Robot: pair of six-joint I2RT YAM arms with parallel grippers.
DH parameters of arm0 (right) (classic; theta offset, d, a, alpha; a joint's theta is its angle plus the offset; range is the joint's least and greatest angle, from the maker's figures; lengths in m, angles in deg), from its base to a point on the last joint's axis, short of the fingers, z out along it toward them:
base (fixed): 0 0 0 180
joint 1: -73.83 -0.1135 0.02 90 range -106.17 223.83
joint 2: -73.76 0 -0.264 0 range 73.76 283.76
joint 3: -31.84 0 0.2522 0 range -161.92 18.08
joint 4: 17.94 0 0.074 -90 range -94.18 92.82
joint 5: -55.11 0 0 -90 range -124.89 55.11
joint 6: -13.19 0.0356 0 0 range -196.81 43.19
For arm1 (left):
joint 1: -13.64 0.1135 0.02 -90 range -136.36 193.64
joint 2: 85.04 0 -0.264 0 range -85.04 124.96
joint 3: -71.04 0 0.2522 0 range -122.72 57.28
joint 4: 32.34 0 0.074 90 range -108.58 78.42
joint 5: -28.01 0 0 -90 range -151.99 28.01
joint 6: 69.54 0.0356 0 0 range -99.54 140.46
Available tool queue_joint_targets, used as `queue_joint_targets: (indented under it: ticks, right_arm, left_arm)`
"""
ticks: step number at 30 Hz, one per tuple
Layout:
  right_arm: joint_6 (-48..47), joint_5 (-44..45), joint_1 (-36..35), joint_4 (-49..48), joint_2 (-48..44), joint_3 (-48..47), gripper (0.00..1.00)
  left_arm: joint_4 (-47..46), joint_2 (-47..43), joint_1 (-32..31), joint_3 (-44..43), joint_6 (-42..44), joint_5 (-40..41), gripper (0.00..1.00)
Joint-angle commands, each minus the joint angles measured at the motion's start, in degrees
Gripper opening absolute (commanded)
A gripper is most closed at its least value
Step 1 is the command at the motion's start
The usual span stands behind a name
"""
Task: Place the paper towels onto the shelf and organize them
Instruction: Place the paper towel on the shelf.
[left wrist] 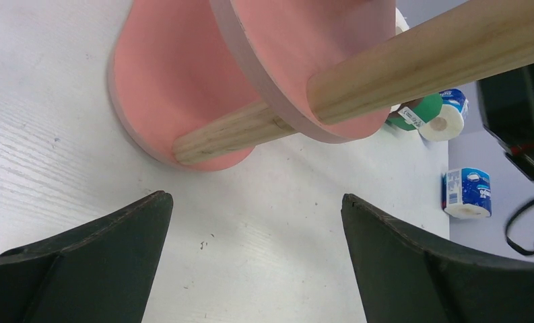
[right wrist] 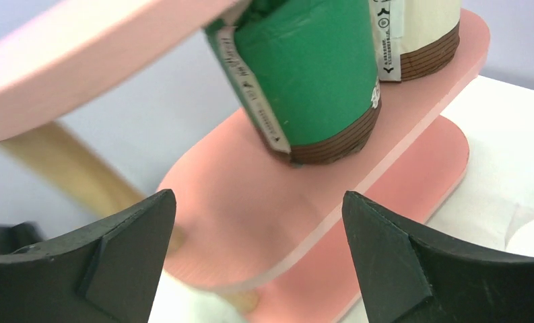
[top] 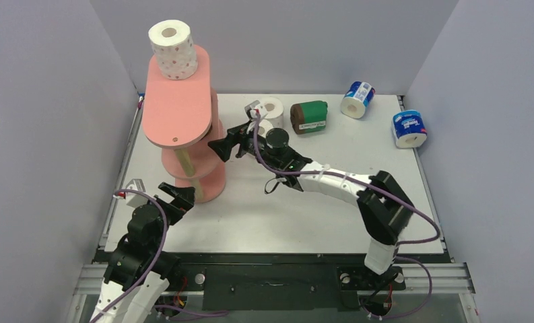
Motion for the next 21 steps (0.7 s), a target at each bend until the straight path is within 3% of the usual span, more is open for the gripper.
queue_joint_targets:
  ticks: [1, 5, 8, 12, 15, 21]
  right_arm:
    - [2.2, 0.6, 0.3, -3.5, -12.6, 9.1, 0.89]
    - [6.1, 6.9, 3.3, 7.2, -21.6, 14.2, 0.89]
    - [12.6, 11.7, 10.0, 12.8, -26.8, 17.8, 0.9]
    - [21.7, 6.8, 24.6, 8.5, -29.3, 26.3, 0.92]
    - [26.9, 4.7, 31.5, -2.9, -28.5, 31.9, 0.91]
    - [20.0, 11.1, 35.4, 4.4, -23.4, 25.1, 0.9]
  left_arm:
    - [-2.5, -0.3, -0.3, -1.5, 0.6, 0.3, 0.96]
    - [-4.5, 1.0, -0.3, -1.5, 0.8, -0.9, 0.96]
    - [-6.1, 2.4, -0.4, -1.5, 0.6, -2.5, 0.96]
    - [-7.5, 3.4, -0.5, -0.7, 0.1, -4.0, 0.96]
    - [-8.6, 3.6, -0.6, 0.2, -0.7, -5.0, 0.96]
    - [-8.8, 4.1, -0.9, 1.0, -0.7, -4.9, 0.96]
